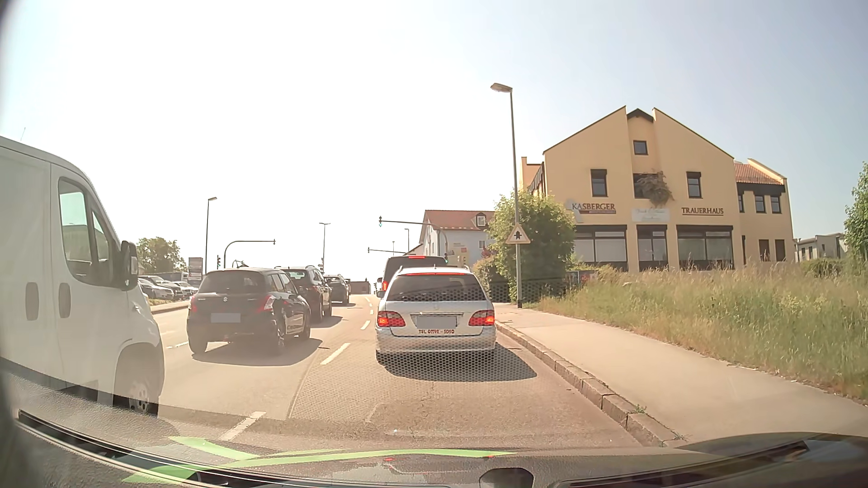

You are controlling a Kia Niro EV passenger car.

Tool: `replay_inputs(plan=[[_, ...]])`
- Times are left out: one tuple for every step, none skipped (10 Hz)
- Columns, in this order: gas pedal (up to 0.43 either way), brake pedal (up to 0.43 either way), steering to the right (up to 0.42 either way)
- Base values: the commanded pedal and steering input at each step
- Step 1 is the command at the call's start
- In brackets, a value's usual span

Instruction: Follow the waypoints while adhering to traffic rules and regulations

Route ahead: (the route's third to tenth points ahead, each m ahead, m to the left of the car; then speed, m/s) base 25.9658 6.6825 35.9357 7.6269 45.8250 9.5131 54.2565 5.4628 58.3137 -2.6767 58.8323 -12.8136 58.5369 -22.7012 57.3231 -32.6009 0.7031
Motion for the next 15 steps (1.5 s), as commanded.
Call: replay_inputs(plan=[[0.000,0.000,-0.024],[0.008,0.000,-0.024],[0.028,0.000,-0.024],[0.047,0.000,-0.024],[0.047,0.000,-0.024],[0.047,0.000,-0.024],[0.047,0.000,-0.024],[0.059,0.000,-0.024],[0.059,0.000,-0.024],[0.059,0.000,-0.024],[0.059,0.000,-0.024],[0.059,0.000,-0.024],[0.059,0.000,-0.024],[0.059,0.000,-0.024],[0.059,0.000,-0.024]])
